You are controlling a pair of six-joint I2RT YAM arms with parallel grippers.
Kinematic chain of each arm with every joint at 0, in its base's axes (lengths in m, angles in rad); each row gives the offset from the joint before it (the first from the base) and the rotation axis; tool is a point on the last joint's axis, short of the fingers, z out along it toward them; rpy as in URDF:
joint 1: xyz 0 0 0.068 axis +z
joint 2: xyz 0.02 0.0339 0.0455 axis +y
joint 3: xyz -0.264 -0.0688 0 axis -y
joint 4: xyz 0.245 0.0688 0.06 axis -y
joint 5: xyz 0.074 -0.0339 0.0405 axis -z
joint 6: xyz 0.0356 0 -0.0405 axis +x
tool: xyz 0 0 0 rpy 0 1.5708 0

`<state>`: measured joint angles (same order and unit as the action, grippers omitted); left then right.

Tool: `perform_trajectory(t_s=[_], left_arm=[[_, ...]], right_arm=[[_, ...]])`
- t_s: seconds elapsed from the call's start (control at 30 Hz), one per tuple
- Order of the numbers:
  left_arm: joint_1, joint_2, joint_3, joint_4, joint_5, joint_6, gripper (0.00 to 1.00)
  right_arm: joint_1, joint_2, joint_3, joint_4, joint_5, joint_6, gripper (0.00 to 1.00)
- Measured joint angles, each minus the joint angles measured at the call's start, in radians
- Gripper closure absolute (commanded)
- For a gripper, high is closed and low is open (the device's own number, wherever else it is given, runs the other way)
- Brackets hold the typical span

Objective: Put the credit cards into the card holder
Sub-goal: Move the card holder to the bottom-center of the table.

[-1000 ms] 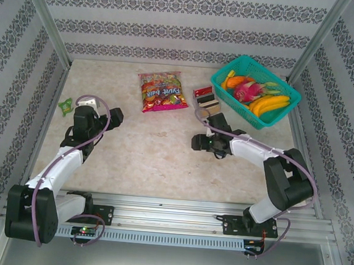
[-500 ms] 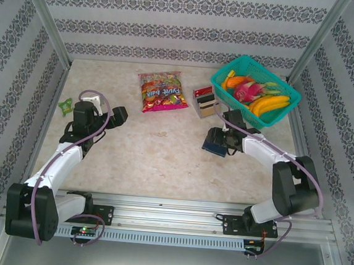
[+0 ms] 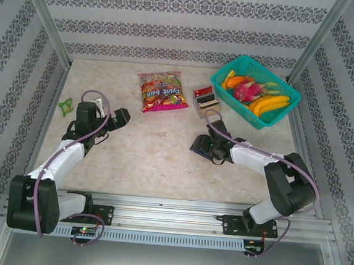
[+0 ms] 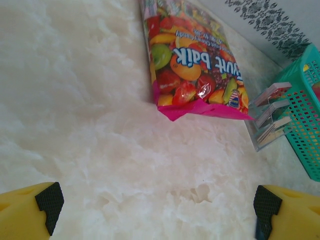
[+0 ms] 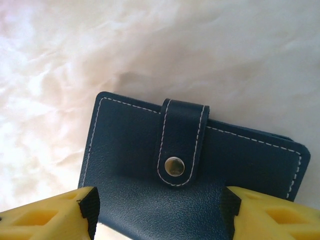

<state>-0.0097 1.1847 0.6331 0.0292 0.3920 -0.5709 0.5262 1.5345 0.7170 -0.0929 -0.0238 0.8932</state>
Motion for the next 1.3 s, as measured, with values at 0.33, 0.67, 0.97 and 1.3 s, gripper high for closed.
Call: perform_trajectory(t_s=[0.33,0.67,0.97,1.3], left_arm=[[-0.163,0.12,0.007,0.008,0.056,-0.083,0.0],[-0.361,0.191,0.037,0.008,0.075,-0.134,0.01],[-0.409,0.222,0.045,0.008,0.072,-0.185,0.07],[-0.409,0.275,0.06,-0.002,0.072,-0.21,0.13]], right_arm=[[0.161,-0.039,0.14,-0.09,-0.016,0.045,0.35],[0.0,0.095,0.246,-0.166,-0.08,-0.168,0.49],[0.061,0.14,0.19,-0.142,-0.158,-0.156,0.57],[0.207,0.123,0.131,-0.037,-0.203,-0.038,0.58]])
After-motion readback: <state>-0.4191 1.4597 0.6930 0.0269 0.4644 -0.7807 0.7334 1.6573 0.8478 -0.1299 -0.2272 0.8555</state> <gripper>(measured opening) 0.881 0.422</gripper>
